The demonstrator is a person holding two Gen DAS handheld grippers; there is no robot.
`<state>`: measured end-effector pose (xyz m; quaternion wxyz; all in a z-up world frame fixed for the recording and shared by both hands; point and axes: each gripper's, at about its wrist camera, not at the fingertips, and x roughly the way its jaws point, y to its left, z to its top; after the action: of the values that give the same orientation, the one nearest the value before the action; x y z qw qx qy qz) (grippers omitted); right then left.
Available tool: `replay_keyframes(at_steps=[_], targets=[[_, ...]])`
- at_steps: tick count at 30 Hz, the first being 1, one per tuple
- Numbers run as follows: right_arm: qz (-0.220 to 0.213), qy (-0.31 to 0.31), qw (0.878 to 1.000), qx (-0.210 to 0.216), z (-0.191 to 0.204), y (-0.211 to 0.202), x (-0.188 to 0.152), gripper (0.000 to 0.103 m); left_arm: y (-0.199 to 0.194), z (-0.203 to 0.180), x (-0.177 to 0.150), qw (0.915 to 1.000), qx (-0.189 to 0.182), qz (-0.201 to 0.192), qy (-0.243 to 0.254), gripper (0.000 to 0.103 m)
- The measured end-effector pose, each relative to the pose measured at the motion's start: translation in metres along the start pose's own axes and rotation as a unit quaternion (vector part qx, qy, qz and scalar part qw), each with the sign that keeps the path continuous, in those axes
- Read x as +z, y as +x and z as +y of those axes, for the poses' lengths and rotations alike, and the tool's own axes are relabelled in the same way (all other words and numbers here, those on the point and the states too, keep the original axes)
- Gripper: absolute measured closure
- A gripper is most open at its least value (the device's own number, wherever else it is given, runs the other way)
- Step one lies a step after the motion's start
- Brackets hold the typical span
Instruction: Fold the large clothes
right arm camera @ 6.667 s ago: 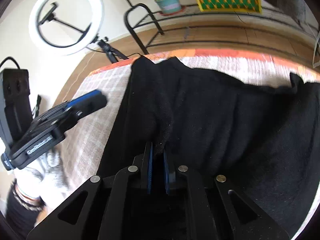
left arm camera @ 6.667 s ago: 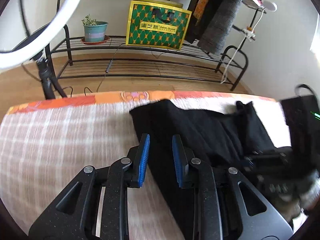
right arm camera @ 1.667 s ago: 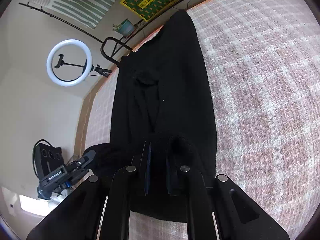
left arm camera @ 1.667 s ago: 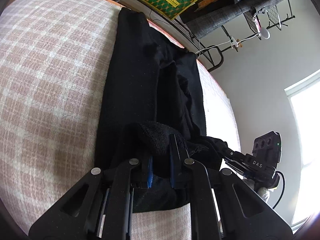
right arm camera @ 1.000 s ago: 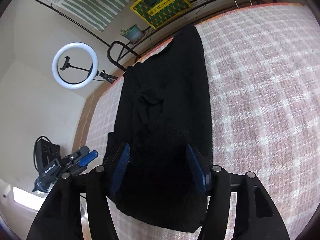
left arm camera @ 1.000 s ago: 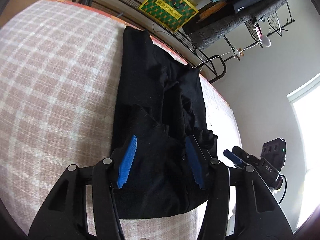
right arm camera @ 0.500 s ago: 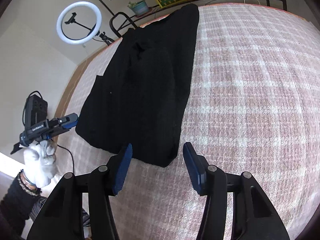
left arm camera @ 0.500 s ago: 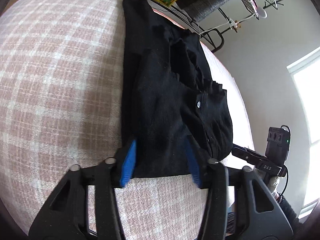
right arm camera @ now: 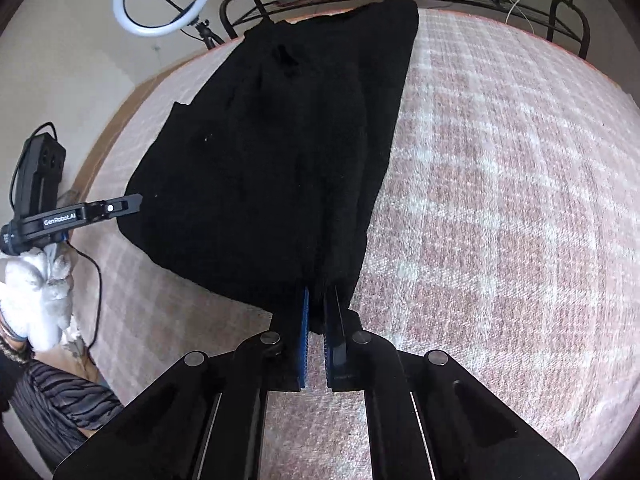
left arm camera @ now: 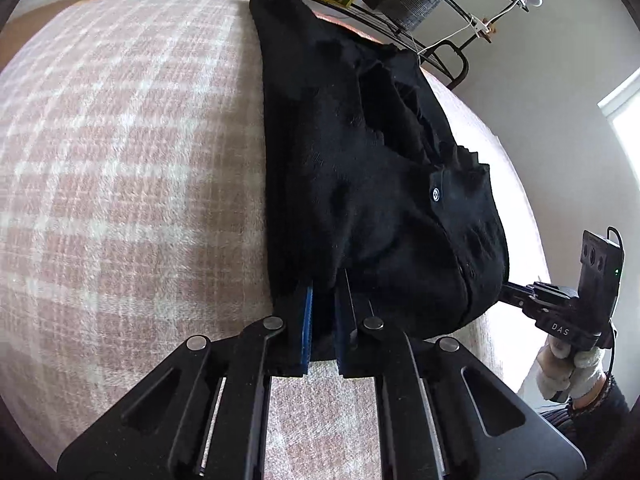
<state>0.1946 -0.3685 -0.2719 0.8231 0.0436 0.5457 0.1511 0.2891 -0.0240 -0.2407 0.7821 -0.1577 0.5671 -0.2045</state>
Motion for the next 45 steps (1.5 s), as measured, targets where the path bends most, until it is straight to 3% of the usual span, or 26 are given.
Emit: replay_keyframes(at_steps=[5, 7, 10, 12, 17, 22, 25, 30, 32, 35, 40, 43, 45], targets=[[-0.007, 0.003, 1.0, -0.011, -0.001, -0.014, 0.001, 0.096, -0.023, -0.015, 0.0, 0.9983, 0.027, -0.032, 0.042, 0.093], [-0.04, -0.019, 0.998, -0.039, 0.005, -0.032, 0.001, 0.095, -0.036, -0.027, 0.001, 0.9965, 0.019, -0.056, 0.059, 0.093], [-0.096, -0.044, 0.993, -0.046, 0.018, -0.054, 0.006, 0.095, -0.038, -0.047, 0.005, 0.9934, 0.007, -0.071, 0.09, 0.093], [-0.111, -0.058, 0.992, -0.033, 0.026, -0.055, 0.012, 0.095, -0.029, -0.056, 0.008, 0.9924, 0.008, -0.069, 0.102, 0.093], [-0.107, -0.083, 0.99, -0.035, 0.043, -0.022, 0.029, 0.095, 0.006, -0.051, 0.022, 0.995, 0.029, -0.046, 0.083, 0.093], [-0.091, -0.049, 0.994, -0.033, 0.036, 0.009, 0.044, 0.095, 0.038, -0.039, 0.028, 0.9953, 0.055, -0.02, 0.078, 0.093], [-0.055, -0.037, 0.996, -0.052, 0.027, 0.027, 0.05, 0.095, 0.043, -0.038, 0.029, 0.9941, 0.054, -0.02, 0.092, 0.093], [-0.043, -0.027, 0.998, -0.036, 0.025, 0.024, 0.056, 0.096, 0.035, -0.032, 0.039, 0.9955, 0.039, -0.017, 0.085, 0.093], [-0.046, -0.027, 0.998, -0.031, 0.025, 0.018, 0.059, 0.095, 0.027, -0.03, 0.049, 0.995, 0.034, -0.028, 0.09, 0.093], [-0.062, -0.022, 0.998, -0.011, 0.021, 0.005, 0.064, 0.081, 0.016, -0.025, 0.069, 0.9942, 0.03, -0.042, 0.094, 0.093], [-0.095, -0.023, 0.995, -0.008, 0.014, -0.019, 0.079, 0.079, -0.002, -0.01, 0.116, 0.9926, 0.034, -0.071, 0.092, 0.092], [-0.109, -0.026, 0.994, -0.013, 0.003, -0.029, 0.094, 0.079, -0.005, 0.0, 0.149, 0.9913, 0.038, -0.088, 0.091, 0.074], [-0.12, -0.025, 0.992, -0.028, -0.007, -0.031, 0.108, 0.078, -0.006, 0.004, 0.167, 0.9906, 0.037, -0.092, 0.095, 0.071]])
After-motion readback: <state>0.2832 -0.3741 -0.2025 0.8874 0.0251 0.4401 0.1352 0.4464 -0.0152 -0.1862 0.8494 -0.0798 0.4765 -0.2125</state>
